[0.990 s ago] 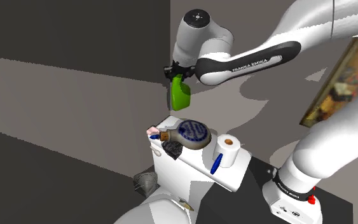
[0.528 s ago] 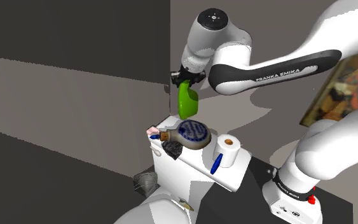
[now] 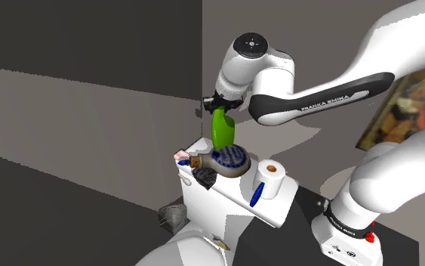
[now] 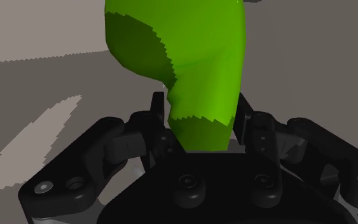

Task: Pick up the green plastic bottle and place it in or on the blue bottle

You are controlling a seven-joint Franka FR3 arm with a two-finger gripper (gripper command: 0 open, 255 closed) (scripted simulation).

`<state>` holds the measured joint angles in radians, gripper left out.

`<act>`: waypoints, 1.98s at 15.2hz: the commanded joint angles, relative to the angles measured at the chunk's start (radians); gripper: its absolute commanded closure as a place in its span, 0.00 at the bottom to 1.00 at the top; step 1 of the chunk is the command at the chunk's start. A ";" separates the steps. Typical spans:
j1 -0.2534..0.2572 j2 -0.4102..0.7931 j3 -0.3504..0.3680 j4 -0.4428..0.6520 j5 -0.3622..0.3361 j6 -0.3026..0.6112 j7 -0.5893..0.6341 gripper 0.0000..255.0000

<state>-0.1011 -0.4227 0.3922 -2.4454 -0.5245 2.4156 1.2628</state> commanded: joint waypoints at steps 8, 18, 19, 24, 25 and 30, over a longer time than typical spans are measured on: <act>-0.044 0.053 0.042 -0.064 -0.088 0.099 0.110 1.00; -0.053 0.065 0.053 -0.074 -0.110 0.115 0.137 0.00; -0.052 0.065 0.054 -0.070 -0.107 0.110 0.136 0.00; -0.032 0.036 0.046 -0.077 -0.077 0.092 0.114 0.00; -0.010 0.005 0.040 -0.077 -0.045 0.062 0.092 0.00; 0.030 -0.046 0.031 -0.072 0.006 0.007 0.059 0.00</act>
<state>-0.0733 -0.4659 0.4237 -2.5163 -0.5213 2.4248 1.3226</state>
